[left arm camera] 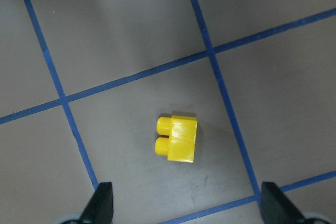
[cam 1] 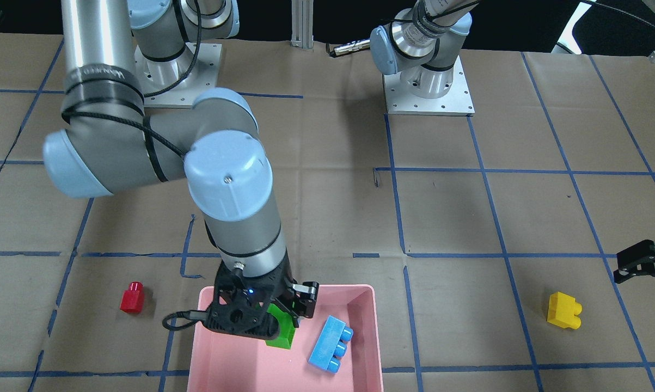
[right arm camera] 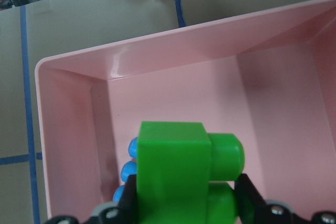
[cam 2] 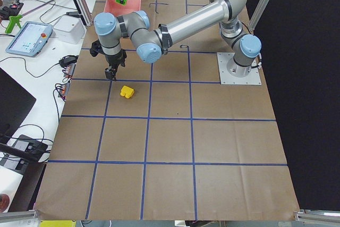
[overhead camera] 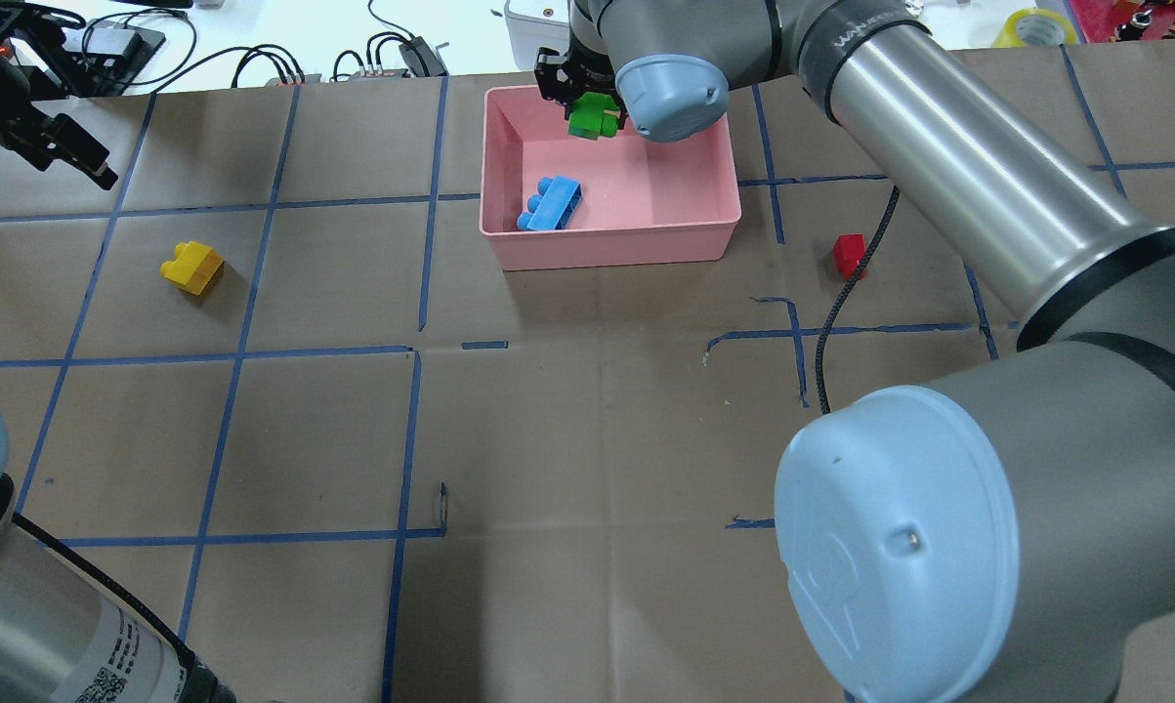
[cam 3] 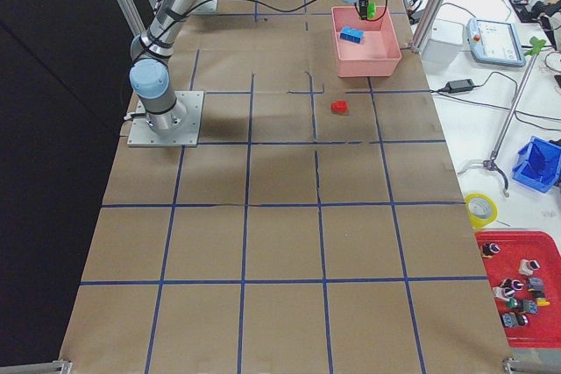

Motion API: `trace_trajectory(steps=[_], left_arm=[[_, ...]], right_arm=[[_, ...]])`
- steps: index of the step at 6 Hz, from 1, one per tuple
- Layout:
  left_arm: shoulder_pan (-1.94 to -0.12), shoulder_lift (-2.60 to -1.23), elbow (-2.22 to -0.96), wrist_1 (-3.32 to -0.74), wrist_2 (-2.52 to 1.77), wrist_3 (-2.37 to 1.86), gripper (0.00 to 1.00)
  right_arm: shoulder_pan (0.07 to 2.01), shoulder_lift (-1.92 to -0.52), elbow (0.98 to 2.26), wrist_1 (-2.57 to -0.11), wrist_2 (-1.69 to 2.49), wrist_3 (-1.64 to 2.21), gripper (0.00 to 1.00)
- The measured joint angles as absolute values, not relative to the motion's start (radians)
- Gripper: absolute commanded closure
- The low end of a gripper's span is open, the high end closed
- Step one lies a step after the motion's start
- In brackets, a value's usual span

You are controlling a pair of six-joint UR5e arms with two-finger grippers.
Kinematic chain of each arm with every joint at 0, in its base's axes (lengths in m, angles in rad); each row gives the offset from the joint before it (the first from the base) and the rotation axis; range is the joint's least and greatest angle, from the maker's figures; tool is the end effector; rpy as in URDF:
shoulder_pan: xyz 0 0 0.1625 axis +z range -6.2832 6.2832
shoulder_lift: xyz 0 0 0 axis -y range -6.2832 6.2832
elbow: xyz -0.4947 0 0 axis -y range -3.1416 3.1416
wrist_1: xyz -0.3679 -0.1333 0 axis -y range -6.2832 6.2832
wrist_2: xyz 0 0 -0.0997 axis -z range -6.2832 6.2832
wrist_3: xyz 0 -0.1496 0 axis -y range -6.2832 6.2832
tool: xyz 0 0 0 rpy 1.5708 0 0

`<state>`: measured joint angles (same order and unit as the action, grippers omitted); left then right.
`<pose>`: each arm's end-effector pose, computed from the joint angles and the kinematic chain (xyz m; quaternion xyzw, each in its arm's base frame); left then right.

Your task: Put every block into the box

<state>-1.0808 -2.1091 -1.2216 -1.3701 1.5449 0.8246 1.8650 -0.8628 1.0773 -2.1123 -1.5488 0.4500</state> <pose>0.2161 -0.6967 0.3697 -0.1666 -0.9859 0.0125 0.0067 0.3696 -0.7486 0.3504 0.0750 0.9838 -0.1477 0.0693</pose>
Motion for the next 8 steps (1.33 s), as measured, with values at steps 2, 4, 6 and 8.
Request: trace_trajectory(steps=[2, 4, 6, 8], left_arm=[[-1.084, -2.172, -1.258, -1.345, 1.505, 0.768, 0.01], [-1.083, -2.198, -1.330, -1.248, 1.499, 0.788, 0.01], [-1.082, -2.210, -1.419, -1.087, 1.504, 0.832, 0.01], [-1.082, -2.224, -1.482, -0.982, 1.504, 0.888, 0.01]], right_arm=[[1.862, -0.857, 1.077, -2.123, -1.552, 0.408, 0.00], [1.811, -0.908, 1.093, -2.013, -1.597, 0.302, 0.00], [1.644, -1.067, 1.229, -1.891, -1.644, 0.102, 0.08], [1.490, -1.140, 1.401, -1.987, -1.646, -0.068, 0.04]])
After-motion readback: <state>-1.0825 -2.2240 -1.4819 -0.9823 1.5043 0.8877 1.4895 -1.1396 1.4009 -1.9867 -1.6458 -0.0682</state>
